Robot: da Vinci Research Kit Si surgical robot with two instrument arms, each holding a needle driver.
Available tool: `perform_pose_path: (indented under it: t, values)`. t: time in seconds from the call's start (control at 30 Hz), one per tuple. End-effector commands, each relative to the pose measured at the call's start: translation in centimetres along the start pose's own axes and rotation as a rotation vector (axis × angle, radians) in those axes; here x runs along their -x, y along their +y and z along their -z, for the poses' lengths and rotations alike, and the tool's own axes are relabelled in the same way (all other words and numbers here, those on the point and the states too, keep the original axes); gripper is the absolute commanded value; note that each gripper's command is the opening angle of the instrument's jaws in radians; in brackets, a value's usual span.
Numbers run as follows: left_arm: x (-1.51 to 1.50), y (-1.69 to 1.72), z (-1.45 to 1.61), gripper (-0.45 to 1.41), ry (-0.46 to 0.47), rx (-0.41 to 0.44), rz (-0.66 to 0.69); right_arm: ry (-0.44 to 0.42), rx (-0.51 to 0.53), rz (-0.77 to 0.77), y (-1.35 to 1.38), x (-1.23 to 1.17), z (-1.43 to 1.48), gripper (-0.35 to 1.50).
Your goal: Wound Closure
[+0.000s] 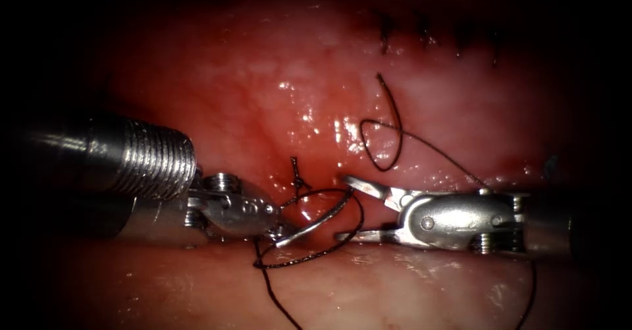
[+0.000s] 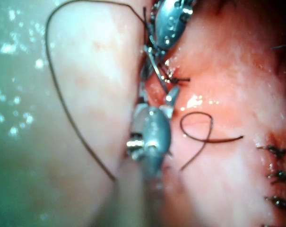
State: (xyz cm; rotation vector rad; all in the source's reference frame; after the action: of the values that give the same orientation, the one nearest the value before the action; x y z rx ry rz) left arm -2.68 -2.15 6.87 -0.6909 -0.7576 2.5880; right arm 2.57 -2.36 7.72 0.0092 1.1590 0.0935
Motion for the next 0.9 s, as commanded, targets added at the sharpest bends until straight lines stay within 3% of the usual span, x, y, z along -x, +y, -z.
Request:
perform_pose_path:
  t: [0.03, 0.23, 0.5, 0.63, 0.8, 0.9]
  values:
    - [0.01, 0.01, -0.06, -0.25, -0.01, 0.005, -0.004, -0.007, 0.012, -0.028, 0.0, -0.06, 0.05, 1.48]
    - [0.05, 0.06, -0.09, -0.23, -0.023, 0.014, -0.009, -0.055, 0.099, -0.029, 0.01, -0.2, 0.18, 1.48]
    - [0.06, 0.12, -0.12, -0.18, -0.031, 0.033, -0.024, -0.168, 0.238, 0.281, -0.08, -0.39, 0.04, 1.33]
    - [0.03, 0.15, -0.12, -0.18, -0.031, 0.038, -0.029, -0.162, 0.221, 0.35, -0.05, -0.44, -0.06, 1.26]
    - [0.02, 0.15, -0.12, -0.2, -0.032, 0.044, -0.038, -0.077, 0.199, 0.432, 0.05, -0.51, -0.25, 1.2]
    - [0.02, 0.15, -0.12, -0.2, -0.032, 0.046, -0.034, -0.069, 0.205, 0.437, 0.06, -0.54, -0.34, 1.18]
